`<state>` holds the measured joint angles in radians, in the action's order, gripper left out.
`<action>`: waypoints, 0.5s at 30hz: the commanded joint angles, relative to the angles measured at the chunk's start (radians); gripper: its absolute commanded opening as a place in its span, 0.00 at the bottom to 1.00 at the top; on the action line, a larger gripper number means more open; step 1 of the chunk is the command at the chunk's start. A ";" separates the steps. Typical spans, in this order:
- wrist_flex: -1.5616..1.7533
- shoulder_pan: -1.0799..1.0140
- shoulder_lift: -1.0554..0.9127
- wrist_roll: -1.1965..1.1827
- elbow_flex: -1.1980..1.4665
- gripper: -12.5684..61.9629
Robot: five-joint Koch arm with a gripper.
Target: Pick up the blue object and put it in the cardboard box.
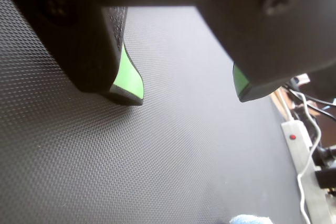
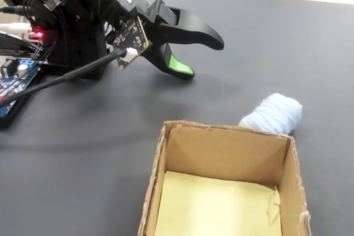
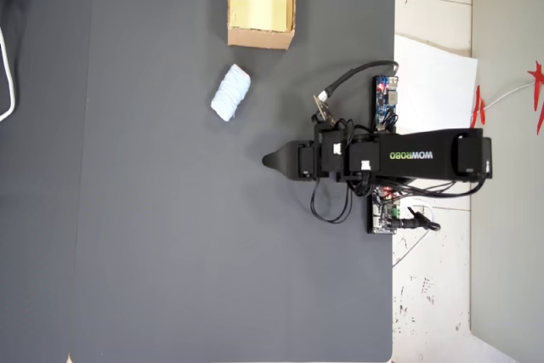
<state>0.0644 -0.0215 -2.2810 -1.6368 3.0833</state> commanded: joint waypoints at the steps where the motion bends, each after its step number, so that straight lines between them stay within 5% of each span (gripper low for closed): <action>1: -0.087 -0.006 -0.081 -0.002 0.035 0.63; 15: 0.078 0.011 -0.083 -0.003 0.035 0.62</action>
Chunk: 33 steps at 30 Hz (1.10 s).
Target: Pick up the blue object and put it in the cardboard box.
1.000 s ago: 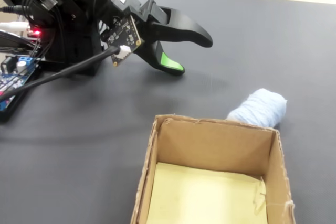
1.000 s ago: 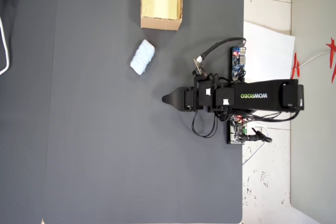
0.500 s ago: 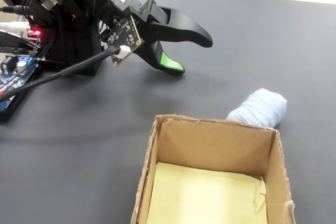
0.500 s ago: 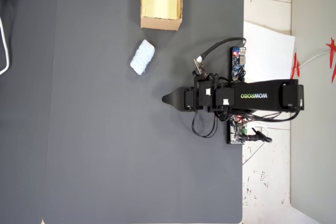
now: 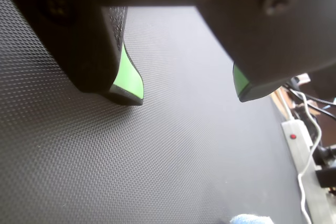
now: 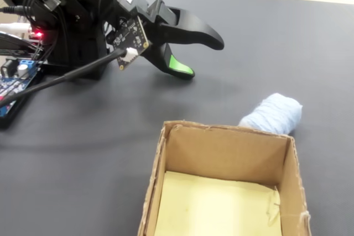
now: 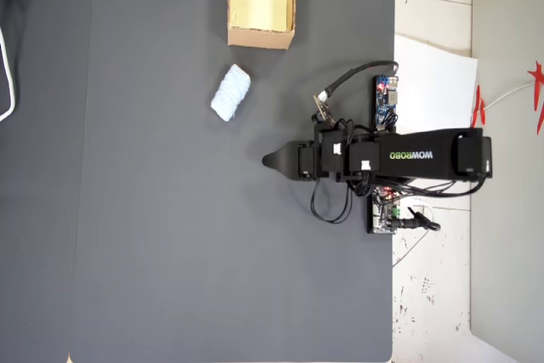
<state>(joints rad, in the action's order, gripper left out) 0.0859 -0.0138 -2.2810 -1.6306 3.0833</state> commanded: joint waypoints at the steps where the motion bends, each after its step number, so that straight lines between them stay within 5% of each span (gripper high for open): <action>1: 0.081 0.003 -0.083 -0.009 0.034 0.62; 16: 0.181 0.026 0.023 0.023 -0.187 0.62; 25: -0.229 -0.101 0.364 0.118 -0.726 0.62; 33: -0.480 -0.199 0.517 0.181 -0.930 0.62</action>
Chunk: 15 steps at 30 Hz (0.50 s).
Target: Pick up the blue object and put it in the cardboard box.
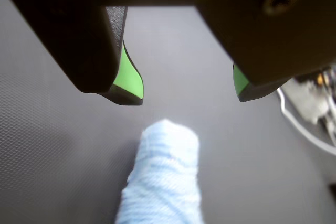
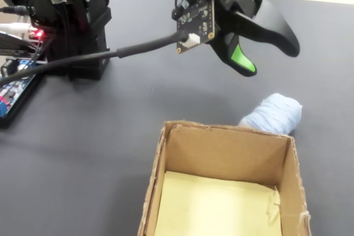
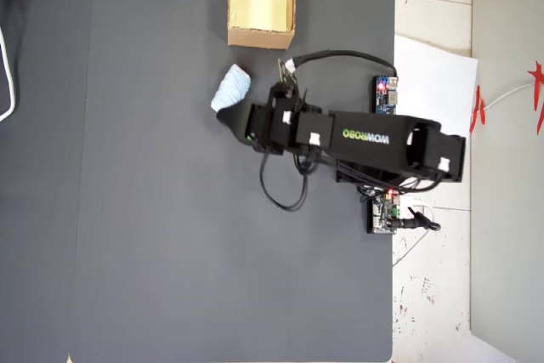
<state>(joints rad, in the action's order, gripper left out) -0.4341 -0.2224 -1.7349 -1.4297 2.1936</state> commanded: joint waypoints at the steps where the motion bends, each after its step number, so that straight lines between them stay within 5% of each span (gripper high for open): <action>1: 0.002 -0.003 -0.009 -0.003 -0.063 0.62; 15: -0.069 -0.140 0.311 0.048 -0.233 0.61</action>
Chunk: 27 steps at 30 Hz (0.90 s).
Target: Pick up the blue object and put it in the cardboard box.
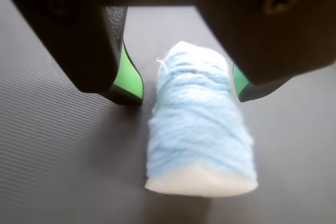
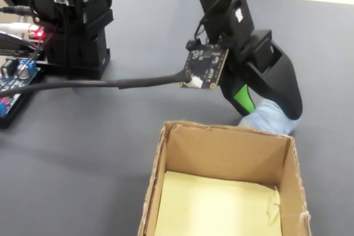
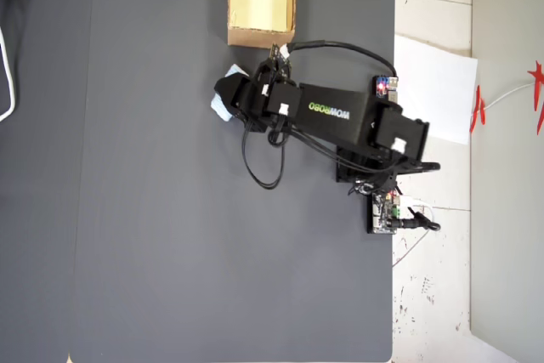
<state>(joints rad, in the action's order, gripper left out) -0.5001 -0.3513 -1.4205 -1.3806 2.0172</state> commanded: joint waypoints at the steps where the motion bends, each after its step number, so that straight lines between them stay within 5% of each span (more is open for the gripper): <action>1: -0.015 -0.018 0.014 -0.003 -0.066 0.60; 11: 0.003 -0.072 0.029 -0.017 -0.060 0.31; 27: 0.485 -0.044 -0.321 -0.222 0.064 0.31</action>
<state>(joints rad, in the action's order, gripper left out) -0.1381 -0.4111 -1.6812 -1.5401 2.1384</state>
